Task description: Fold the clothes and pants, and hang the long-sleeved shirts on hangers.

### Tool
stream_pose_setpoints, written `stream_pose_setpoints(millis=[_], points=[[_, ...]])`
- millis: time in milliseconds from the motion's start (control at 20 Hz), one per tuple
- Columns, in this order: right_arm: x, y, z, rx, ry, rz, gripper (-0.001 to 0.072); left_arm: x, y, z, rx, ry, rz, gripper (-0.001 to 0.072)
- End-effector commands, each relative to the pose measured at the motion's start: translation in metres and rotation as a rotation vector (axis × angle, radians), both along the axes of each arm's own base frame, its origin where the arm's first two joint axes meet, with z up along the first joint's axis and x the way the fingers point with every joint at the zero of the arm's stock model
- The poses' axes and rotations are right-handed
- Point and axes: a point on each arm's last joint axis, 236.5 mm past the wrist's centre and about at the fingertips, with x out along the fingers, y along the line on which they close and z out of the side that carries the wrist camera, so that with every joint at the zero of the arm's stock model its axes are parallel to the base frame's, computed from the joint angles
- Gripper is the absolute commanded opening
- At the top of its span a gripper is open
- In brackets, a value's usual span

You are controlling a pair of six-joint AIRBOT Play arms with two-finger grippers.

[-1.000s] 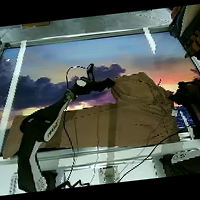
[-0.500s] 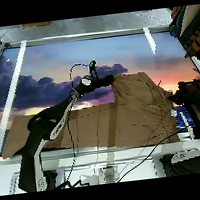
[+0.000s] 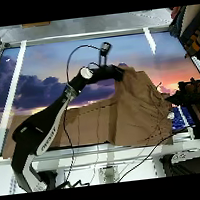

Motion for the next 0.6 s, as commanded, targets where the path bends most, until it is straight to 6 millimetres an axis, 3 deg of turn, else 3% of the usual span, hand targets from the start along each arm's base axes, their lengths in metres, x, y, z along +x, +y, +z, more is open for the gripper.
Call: stream_pose_setpoints(millis=[0, 50, 100, 150, 200, 250, 350, 400, 550], points=[[-0.001, 0.006, 0.007, 0.031, -0.009, 0.015, 0.0032, -0.160, -0.020, -0.017, 0.176, 0.094, -0.534, 0.0017], [-0.001, 0.006, 0.007, 0.030, -0.009, 0.015, 0.0032, -0.209, -0.011, -0.023, 0.224, 0.164, -0.696, 0.0017], [-0.001, 0.006, 0.007, 0.029, -0.008, 0.016, 0.0031, -0.244, -0.002, -0.025, 0.261, 0.212, -0.817, 0.0064], [-0.001, 0.006, 0.007, 0.029, -0.008, 0.016, 0.0032, -0.261, 0.001, -0.025, 0.277, 0.233, -0.868, 0.0353], [-0.001, 0.006, 0.007, 0.029, -0.008, 0.016, 0.0032, -0.262, 0.000, -0.024, 0.281, 0.260, -0.849, 0.0673], [-0.001, 0.006, 0.007, 0.029, -0.008, 0.017, 0.0032, -0.253, -0.005, -0.022, 0.272, 0.277, -0.790, 0.0718], [-0.001, 0.006, 0.007, 0.029, -0.008, 0.017, 0.0032, -0.206, -0.014, -0.019, 0.220, 0.220, -0.638, 0.0717], [-0.001, 0.006, 0.007, 0.029, -0.008, 0.017, 0.0032, -0.170, -0.016, -0.015, 0.184, 0.179, -0.528, 0.0715], [-0.001, 0.006, 0.006, 0.028, -0.007, 0.017, 0.0032, -0.022, 0.003, -0.001, 0.060, 0.061, -0.042, 0.0700]])
